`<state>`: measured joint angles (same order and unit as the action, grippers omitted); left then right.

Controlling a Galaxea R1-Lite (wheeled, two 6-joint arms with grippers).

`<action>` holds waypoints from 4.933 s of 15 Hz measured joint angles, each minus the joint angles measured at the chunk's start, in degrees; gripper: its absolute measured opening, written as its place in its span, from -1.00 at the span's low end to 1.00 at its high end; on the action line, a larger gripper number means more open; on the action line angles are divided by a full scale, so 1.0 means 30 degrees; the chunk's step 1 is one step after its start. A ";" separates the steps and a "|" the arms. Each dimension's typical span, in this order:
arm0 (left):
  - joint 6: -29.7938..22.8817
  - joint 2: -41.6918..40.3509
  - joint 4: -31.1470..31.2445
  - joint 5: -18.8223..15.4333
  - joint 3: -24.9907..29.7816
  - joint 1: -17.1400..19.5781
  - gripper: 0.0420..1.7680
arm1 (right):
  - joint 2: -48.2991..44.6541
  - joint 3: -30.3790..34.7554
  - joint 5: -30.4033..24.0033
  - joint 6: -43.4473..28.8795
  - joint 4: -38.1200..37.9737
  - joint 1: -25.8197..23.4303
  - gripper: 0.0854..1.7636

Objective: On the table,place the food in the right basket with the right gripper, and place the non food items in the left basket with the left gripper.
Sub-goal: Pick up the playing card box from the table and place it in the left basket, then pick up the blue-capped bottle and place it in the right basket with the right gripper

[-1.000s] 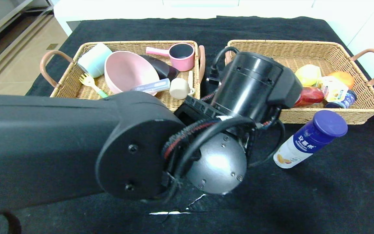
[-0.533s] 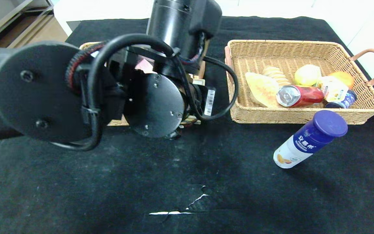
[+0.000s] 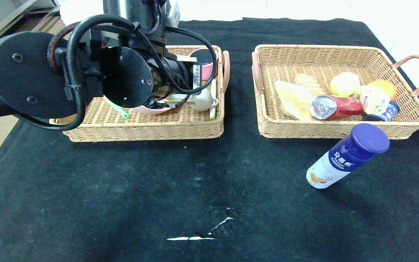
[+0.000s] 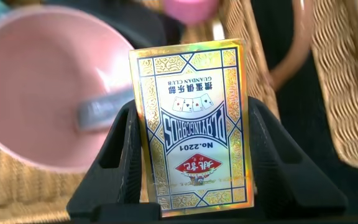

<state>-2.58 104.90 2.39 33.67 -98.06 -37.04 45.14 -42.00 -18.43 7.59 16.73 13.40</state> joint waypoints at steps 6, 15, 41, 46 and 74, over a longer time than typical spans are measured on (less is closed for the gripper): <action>0.0581 0.0886 -0.0931 -0.0809 -0.0093 0.1300 0.14 | -0.0008 0.0008 0.0008 0.0000 0.0016 0.0008 0.94; 0.0569 0.1178 -0.1357 -0.0731 -0.0049 0.1231 0.52 | 0.0073 0.0033 0.0000 -0.0008 -0.0016 0.0008 0.94; 0.3799 -1.0427 -0.6599 -1.1618 1.8091 -0.2272 0.92 | 0.1215 0.1211 -0.3096 0.1455 -0.0016 -0.1581 0.94; 0.3726 -1.1098 -0.7144 -1.1524 1.9846 -0.2154 0.93 | 0.1711 0.1560 -0.4238 0.1638 -0.0081 -0.2044 0.94; 0.3852 -1.0748 -0.7099 -1.1516 2.0440 -0.2272 0.94 | 0.8261 0.0394 0.9797 -0.2702 0.0605 0.7062 0.94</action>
<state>8.97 72.66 -18.91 -0.88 -36.74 -43.85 69.93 -40.81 10.96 -0.51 18.54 34.58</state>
